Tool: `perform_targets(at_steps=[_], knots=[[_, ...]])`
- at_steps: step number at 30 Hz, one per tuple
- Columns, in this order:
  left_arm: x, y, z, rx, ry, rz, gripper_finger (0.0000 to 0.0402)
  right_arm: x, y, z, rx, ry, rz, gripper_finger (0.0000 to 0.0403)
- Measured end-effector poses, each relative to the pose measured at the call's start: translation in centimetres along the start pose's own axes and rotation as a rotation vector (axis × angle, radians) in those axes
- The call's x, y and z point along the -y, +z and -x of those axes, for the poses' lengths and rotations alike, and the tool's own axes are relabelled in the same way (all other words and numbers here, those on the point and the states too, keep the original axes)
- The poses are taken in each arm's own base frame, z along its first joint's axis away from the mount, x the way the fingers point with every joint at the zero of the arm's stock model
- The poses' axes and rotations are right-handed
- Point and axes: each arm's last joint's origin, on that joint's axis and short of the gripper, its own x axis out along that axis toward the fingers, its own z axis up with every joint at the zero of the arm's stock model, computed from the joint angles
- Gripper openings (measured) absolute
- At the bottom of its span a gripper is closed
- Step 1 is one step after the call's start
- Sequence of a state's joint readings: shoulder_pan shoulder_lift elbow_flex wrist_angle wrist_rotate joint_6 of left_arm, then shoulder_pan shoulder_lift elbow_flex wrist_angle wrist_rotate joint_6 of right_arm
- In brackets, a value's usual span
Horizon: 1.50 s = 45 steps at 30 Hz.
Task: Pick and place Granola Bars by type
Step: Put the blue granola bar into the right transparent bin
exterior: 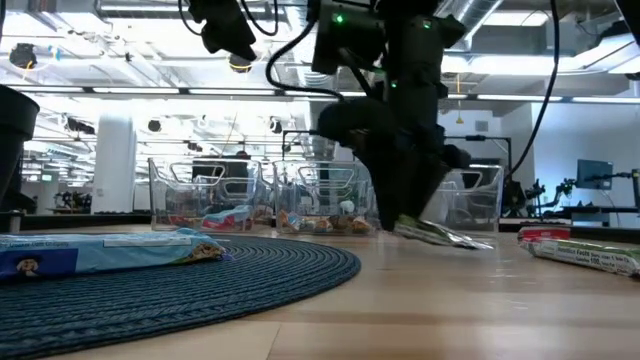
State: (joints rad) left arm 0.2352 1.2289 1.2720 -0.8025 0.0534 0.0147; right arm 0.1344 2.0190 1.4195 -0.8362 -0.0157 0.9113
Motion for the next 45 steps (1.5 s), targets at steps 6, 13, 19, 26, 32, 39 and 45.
perform_targets(at_steps=[6, 13, 19, 26, 32, 39, 45], knots=[[-0.1, 0.0, 0.0, 0.0, 0.019, 0.006, 0.0215, -1.0, 0.9, 1.6, 0.056, 0.034, 0.093, 0.0109], [-0.1, 0.0, 0.0, 0.0, 0.043, 0.006, 0.0215, -1.8, 2.8, 4.4, 0.127, 0.087, 0.186, 0.0108], [-0.1, 0.0, 0.0, -0.001, 0.044, 0.006, 0.0215, -2.3, 4.6, 7.6, 0.194, 0.126, 0.27, 0.0108], [-0.2, 0.0, 0.0, -0.001, 0.067, 0.008, 0.0215, -1.9, 6.2, 11.8, 0.243, 0.122, 0.357, 0.0108], [-0.2, 0.0, 0.0, -0.001, 0.067, 0.01, 0.0215, -0.2, 7.4, 15.4, 0.29, 0.021, 0.373, 0.0108], [-0.2, 0.0, 0.0, 0.0, 0.069, 0.029, 0.0215, 2.0, 8.3, 18.1, 0.288, -0.061, 0.377, 0.0108], [-0.3, 0.0, 0.0, 0.0, 0.086, 0.044, 0.0215, 4.1, 9.0, 19.6, 0.255, -0.109, 0.377, 0.0108]])
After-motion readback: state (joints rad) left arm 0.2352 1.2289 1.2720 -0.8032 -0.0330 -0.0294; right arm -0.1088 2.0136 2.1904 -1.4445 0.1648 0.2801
